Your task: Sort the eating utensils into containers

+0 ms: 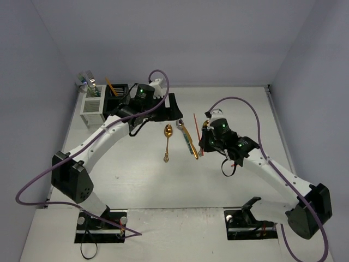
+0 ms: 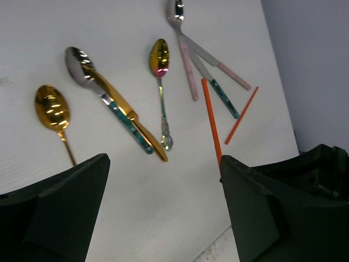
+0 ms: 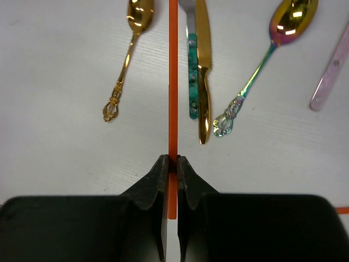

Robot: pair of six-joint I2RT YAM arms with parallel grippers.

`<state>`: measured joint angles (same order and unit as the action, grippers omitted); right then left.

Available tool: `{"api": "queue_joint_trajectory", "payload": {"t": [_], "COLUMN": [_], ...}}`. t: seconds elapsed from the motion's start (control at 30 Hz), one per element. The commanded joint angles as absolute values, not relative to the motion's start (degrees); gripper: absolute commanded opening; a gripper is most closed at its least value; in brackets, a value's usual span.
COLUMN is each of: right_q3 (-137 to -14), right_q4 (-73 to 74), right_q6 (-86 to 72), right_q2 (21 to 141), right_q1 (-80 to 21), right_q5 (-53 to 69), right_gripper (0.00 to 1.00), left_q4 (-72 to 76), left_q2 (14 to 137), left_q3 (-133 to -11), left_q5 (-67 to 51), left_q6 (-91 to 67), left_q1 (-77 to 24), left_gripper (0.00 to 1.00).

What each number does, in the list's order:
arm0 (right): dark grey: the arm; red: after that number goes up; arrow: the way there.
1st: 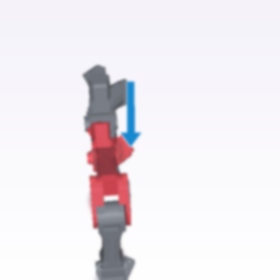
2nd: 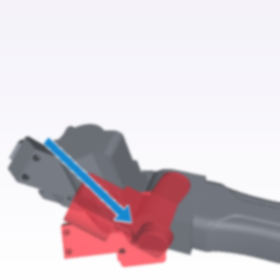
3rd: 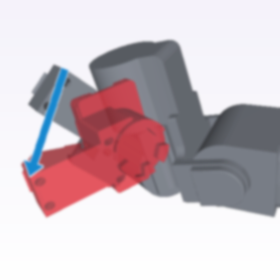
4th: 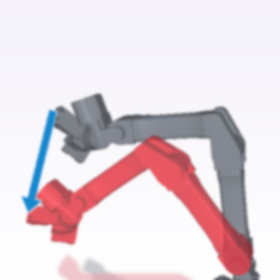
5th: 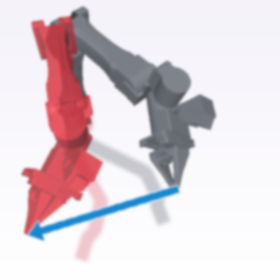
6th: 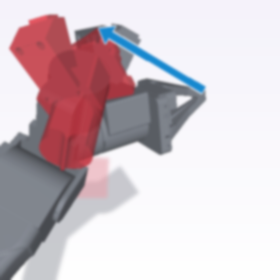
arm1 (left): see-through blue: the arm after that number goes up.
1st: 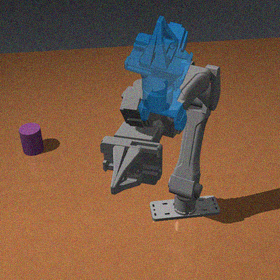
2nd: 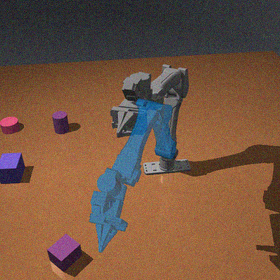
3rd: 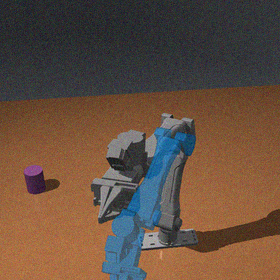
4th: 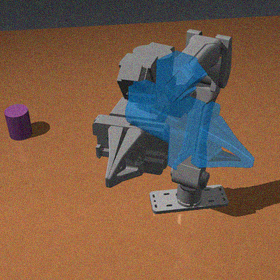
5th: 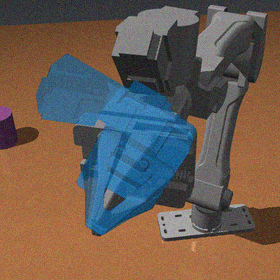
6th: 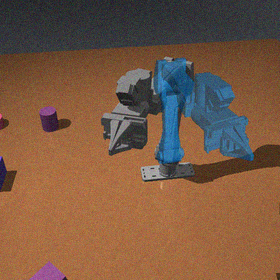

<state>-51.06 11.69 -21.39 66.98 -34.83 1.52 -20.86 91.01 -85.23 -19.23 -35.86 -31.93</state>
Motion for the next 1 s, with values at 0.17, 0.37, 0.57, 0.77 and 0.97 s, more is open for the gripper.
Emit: {"api": "queue_joint_trajectory", "payload": {"t": [0.17, 0.37, 0.57, 0.77, 0.97], "right_q3": [-55.2, -55.4, -54.9, -55.0, -56.0], "right_q4": [4.3, 2.4, 1.6, 0.9, 0.7], "right_q6": [-12.9, -13.1, -13.3, -13.2, -12.6], "right_q2": [59.5, 58.4, 58.1, 58.5, 60.0], "right_q1": [-35.3, -35.3, -35.3, -35.3, -35.3], "right_q5": [6.7, 8.2, 7.6, 7.3, 6.7], "right_gripper": [0.00, 0.00, 0.00, 0.01, 0.36], "left_q4": [-4.9, -0.4, 2.5, 4.2, 5.6], "left_q2": [92.5, 93.0, 92.4, 91.7, 90.9], "left_q3": [-87.3, -86.1, -85.6, -84.7, -84.2], "left_q5": [-22.1, -21.2, -20.6, -20.5, -20.8], "left_q6": [-42.8, -45.5, -45.9, -45.7, -43.7], "left_q1": [-38.7, -39.8, -40.0, -40.0, -40.0], "left_gripper": [0.80, 0.73, 0.42, 0.07, 0.00]}}
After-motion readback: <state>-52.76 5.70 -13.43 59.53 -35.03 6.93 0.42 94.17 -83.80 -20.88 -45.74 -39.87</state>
